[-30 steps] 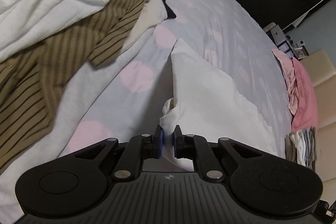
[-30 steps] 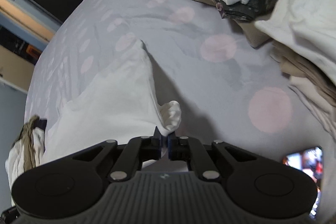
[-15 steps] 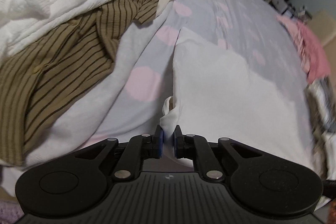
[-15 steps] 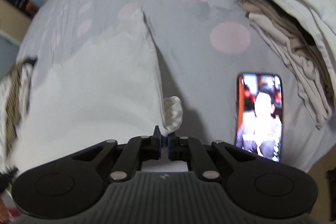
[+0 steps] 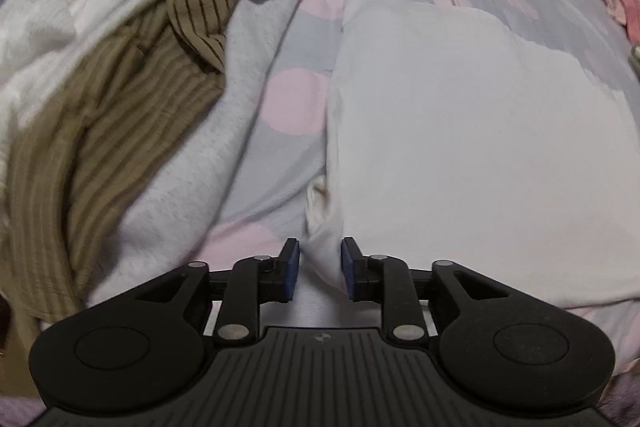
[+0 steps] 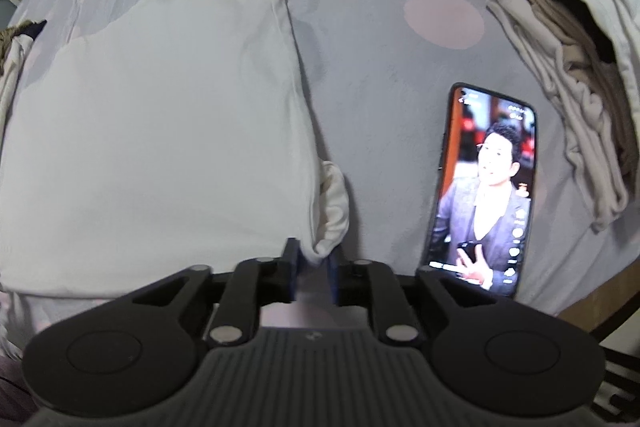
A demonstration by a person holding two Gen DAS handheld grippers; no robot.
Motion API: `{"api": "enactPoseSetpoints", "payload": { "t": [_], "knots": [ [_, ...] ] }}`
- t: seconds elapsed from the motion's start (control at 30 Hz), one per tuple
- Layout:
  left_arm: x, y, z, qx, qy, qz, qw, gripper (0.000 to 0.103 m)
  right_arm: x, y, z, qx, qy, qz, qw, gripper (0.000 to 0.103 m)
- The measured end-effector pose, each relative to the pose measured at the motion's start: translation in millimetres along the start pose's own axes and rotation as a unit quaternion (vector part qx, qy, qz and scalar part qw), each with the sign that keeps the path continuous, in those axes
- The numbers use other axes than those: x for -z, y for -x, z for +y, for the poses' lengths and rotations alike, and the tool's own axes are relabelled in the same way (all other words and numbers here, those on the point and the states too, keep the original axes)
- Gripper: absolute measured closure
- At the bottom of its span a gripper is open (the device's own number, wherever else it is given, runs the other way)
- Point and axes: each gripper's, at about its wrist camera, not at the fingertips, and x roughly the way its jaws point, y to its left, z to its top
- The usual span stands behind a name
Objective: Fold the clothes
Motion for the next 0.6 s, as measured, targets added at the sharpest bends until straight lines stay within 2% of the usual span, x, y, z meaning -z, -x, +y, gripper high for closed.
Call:
{"api": "enactPoseSetpoints", "payload": {
  "t": [0.07,0.13,0.27,0.37,0.6],
  "knots": [
    [-1.0,5.8,0.8,-0.017,-0.003,-0.011,0.9998,0.071,-2.6,6.5,-4.7,0.010,-0.007,-0.012,1.000,0.072],
    [-3.9,12.4,2.7,-0.020,0.003,-0.026,0.9994,0.064,-5.7,14.0,-10.2,0.018,-0.018,-0.026,0.999,0.067],
    [-12.8,18.8,-0.6,-0.007,0.005,-0.044,0.9990,0.063,-17.5,22.3,-19.6,-0.017,-0.040,-0.040,0.998,0.065],
    [-16.8,15.1,-10.6,0.000,-0.007,-0.044,0.9990,0.063,-23.5,13.6,-15.1,-0.021,-0.043,-0.030,0.998,0.064],
    [-20.7,3.8,-31.0,0.021,-0.036,-0.037,0.9985,0.063,-17.7,-15.9,-4.8,-0.010,-0.031,0.023,0.999,0.064]
  ]
}}
